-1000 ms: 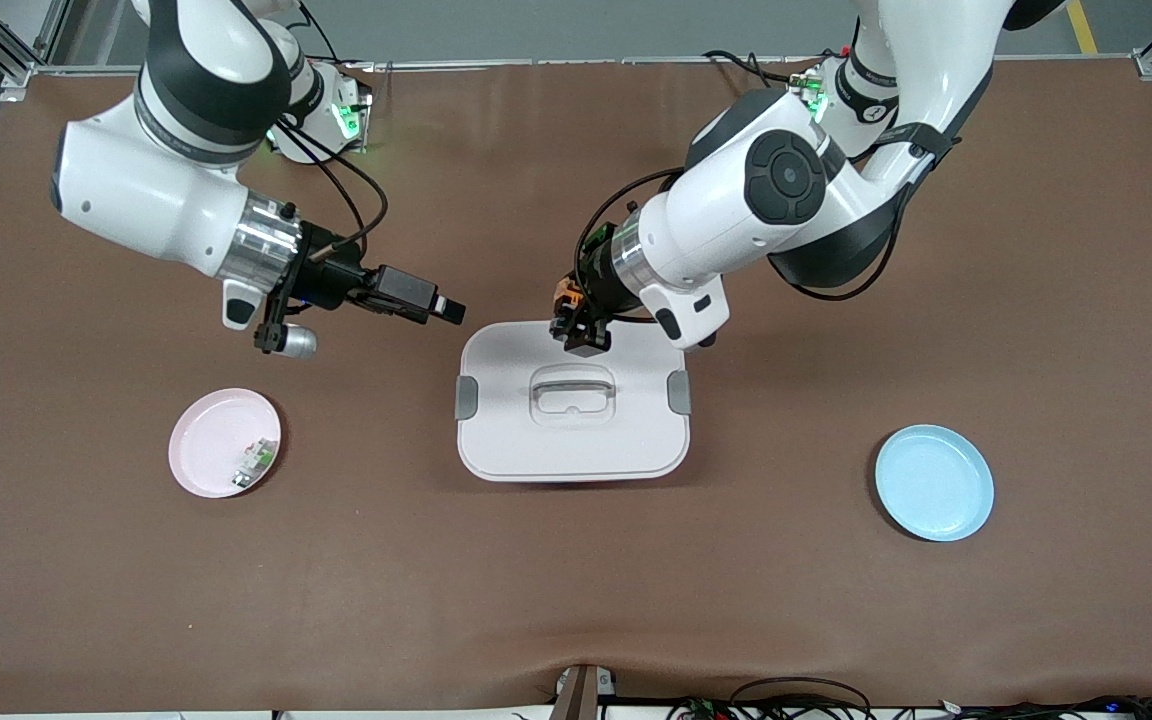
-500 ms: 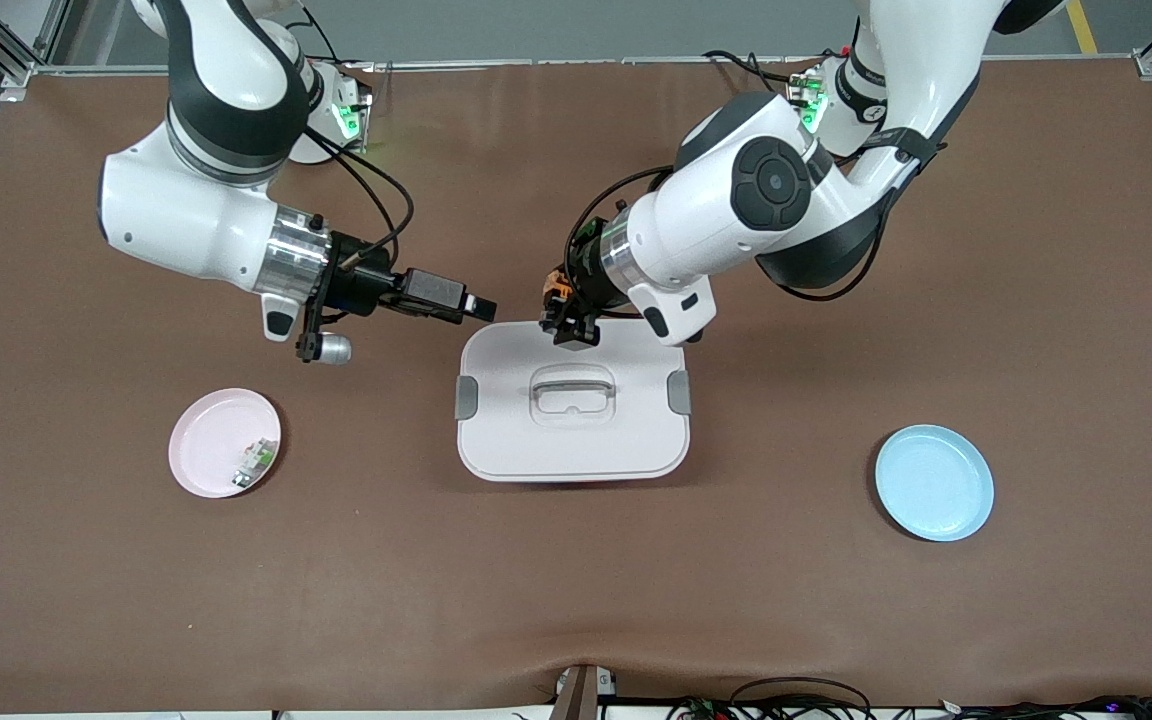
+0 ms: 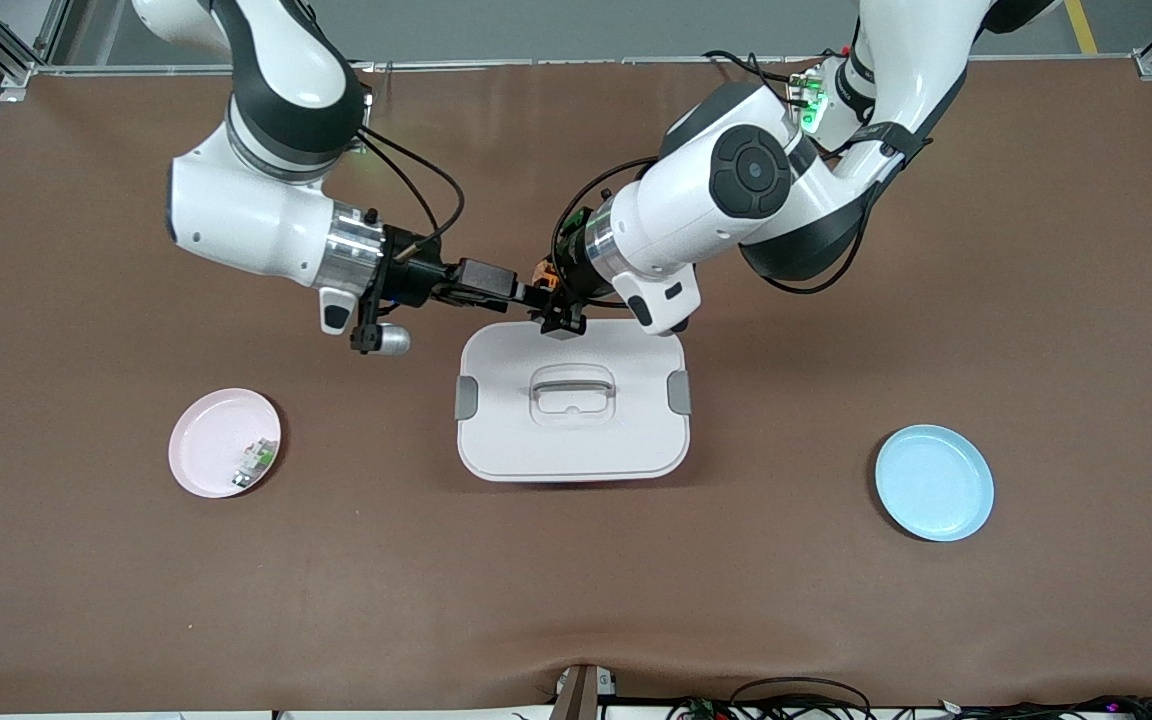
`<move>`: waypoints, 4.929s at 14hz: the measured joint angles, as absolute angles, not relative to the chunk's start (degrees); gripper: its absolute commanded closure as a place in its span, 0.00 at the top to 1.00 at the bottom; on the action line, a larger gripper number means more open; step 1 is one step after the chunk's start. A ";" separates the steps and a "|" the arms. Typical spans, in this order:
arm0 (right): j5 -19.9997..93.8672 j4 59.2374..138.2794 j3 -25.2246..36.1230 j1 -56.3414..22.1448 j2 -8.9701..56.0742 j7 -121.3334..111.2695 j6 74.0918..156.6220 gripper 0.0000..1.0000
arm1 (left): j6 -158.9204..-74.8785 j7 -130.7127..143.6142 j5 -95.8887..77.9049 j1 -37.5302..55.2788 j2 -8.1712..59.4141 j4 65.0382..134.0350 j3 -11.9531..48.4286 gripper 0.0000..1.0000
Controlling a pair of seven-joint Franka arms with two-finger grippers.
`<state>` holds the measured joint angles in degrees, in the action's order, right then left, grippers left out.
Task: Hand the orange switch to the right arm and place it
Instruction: 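Bring the right gripper to the orange switch held by the left gripper, then close the right gripper on the switch and open the left gripper, then carry the switch to the white plate while the left gripper withdraws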
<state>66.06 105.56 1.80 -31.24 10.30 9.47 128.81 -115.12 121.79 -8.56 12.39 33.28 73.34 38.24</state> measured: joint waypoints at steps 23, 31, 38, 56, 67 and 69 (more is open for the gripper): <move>67.68 108.88 1.86 -33.01 8.57 8.23 129.00 0.21 | -115.46 121.79 -8.57 12.55 33.42 72.54 38.15 0.00; 67.91 108.90 1.90 -33.01 8.41 7.53 129.11 0.00 | -115.42 121.79 -8.85 12.50 33.45 72.48 38.15 0.63; 68.16 108.91 1.94 -33.01 8.32 7.97 129.11 0.00 | -115.44 121.81 -9.03 12.42 33.41 71.80 38.16 1.00; 20.25 108.82 3.60 -18.10 3.86 -14.70 109.28 0.00 | -92.75 50.18 8.91 -11.19 23.99 71.10 37.22 1.00; -3.08 107.97 3.63 -7.29 5.08 -40.28 111.46 0.00 | -91.65 21.36 20.61 -21.76 22.66 71.39 37.20 1.00; -3.51 107.54 3.63 -4.94 6.76 -46.13 114.28 0.00 | -91.58 19.85 20.61 -22.61 22.22 71.38 37.31 1.00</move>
